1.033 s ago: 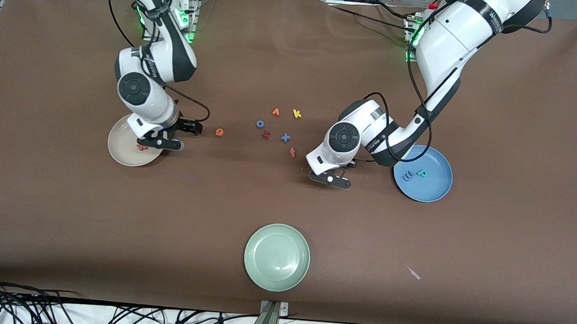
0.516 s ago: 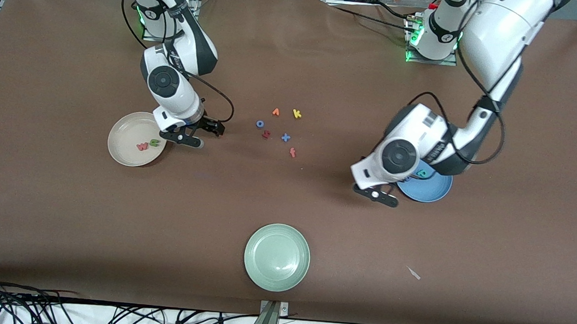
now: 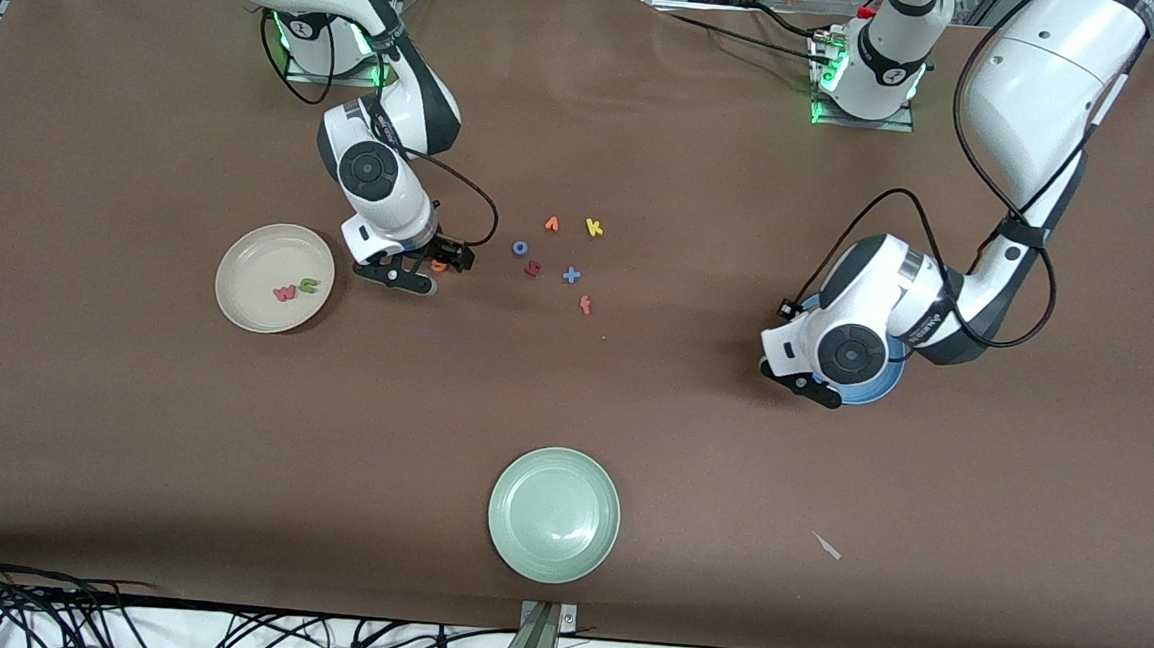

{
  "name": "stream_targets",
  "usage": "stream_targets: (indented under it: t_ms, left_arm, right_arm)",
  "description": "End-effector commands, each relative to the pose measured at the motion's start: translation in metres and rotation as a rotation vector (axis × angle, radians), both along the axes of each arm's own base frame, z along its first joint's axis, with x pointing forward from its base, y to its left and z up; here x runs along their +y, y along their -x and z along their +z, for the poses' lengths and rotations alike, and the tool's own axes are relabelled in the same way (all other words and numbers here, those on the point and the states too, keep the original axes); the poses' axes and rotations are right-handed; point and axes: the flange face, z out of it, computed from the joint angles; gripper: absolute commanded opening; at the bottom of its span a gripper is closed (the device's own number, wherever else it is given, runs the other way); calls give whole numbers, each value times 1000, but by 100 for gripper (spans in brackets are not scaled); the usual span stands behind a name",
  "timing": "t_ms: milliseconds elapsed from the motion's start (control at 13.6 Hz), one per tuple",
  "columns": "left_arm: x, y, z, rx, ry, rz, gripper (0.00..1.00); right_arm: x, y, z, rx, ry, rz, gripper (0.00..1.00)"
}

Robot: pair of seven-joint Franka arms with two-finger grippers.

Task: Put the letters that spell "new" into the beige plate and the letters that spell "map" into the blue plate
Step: 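Grasp the orange 6 with the right gripper while the left gripper places D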

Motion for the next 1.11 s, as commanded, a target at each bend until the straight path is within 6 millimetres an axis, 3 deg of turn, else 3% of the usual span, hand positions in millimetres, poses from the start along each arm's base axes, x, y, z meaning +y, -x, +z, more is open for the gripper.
stream_targets:
  t_ms: [0,74,148,221,443,516,664,811,1033]
  left_arm:
    - [25,-2,-1,1,23,-51,28]
    - [26,2,-7,12,22,-52,51]
    - [31,1,-8,6,29,-43,83]
    - [32,0,-7,2,31,-44,100]
    - [20,-4,9,-21,41,-43,100]
    - [9,-8,26,-47,50,-49,100]
    - [6,-14,62,-87,45,-52,100]
    - [3,-19,124,-133,35,-36,100]
    - [13,-49,220,-234,41,1,100]
  right_arm:
    - [2,2,-13,-15,-14,-17,95]
    - [2,2,-13,-17,-16,-17,92]
    - [3,4,-14,-14,-15,-14,89]
    - [3,4,-13,-13,-14,-9,82]
    - [1,8,-12,-7,-11,0,71]
    - [-1,10,-12,-5,-9,4,68]
    - [-1,11,-12,-6,-11,17,58]
    - [-1,11,-13,-5,-10,19,50]
    - [-1,11,-13,-5,-11,29,39]
